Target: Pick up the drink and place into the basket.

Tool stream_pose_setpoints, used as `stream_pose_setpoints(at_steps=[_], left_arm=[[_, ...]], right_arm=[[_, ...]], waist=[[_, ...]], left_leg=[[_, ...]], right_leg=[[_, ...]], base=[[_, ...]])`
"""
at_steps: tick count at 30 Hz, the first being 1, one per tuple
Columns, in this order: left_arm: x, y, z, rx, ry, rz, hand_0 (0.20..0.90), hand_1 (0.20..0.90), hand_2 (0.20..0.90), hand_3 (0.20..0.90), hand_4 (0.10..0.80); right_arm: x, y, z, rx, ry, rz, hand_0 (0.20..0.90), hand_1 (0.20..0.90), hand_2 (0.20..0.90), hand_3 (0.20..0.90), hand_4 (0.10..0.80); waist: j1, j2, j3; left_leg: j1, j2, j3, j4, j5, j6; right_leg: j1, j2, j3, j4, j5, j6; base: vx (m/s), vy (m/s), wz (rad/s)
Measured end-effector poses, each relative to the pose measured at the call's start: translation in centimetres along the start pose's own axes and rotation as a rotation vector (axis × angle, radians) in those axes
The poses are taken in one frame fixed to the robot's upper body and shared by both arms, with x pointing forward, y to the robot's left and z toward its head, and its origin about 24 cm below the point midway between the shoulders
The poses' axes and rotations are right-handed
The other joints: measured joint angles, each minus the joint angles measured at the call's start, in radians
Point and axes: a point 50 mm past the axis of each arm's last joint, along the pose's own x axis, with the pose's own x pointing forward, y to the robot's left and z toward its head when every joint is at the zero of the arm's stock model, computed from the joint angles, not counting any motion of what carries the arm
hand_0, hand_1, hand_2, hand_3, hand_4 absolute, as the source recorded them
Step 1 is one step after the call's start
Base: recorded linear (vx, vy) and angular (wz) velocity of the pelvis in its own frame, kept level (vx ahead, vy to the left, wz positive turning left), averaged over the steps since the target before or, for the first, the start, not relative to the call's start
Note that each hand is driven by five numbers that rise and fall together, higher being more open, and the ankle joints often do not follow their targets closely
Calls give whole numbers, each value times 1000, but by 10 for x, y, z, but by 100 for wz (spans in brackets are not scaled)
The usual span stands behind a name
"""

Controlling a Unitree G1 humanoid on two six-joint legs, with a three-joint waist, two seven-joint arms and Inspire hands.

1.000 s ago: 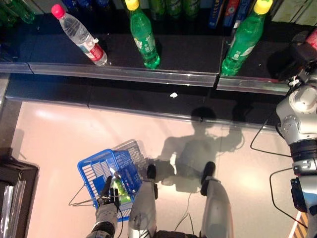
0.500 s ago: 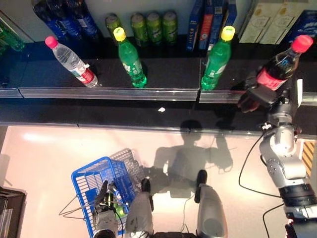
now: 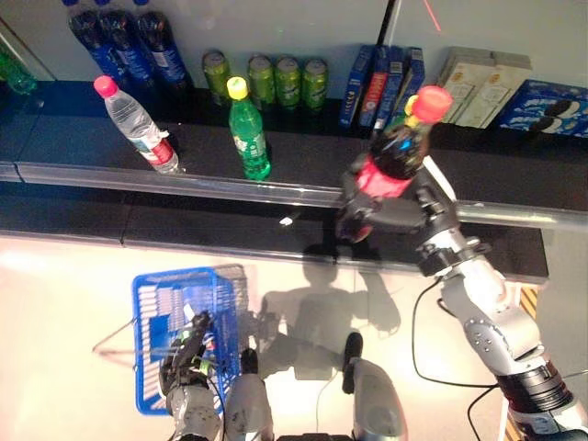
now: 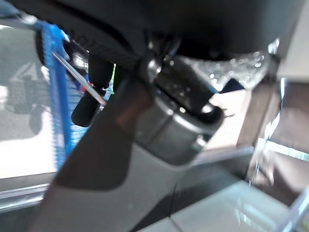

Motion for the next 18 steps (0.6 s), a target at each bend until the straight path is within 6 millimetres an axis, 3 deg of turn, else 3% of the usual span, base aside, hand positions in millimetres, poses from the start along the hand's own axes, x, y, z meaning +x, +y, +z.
stream_pose_setpoints(at_steps=[5, 12, 18], left_arm=[[-1, -6, 1, 113, -16, -80, 300, 300, 300, 200, 100], [-12, -33, -1, 179, -37, -245, 300, 300, 300, 200, 100], [-19, -46, 14, 299, -66, -411, 300, 300, 300, 200, 100]], right_arm=[[16, 25, 1, 19, -4, 157, 300, 300, 300, 200, 100], [37, 53, 5, 34, -29, 265, 300, 300, 300, 200, 100], [50, 59, 1, 14, 14, 197, 300, 300, 300, 200, 100]], waist=[[26, 1, 0], [83, 1, 0], [155, 3, 1]], left_leg=[[-3, -5, -18, -5, 6, 3], [-5, -8, -62, -42, 34, 3], [-38, -20, -132, -57, 60, 1]], right_leg=[[11, -6, -22, -5, 0, 0], [39, -8, -55, -20, -6, 5], [71, -19, -109, -25, -31, 16]], base=[[-21, 51, 11], [2, 37, 23], [-27, 18, 48]])
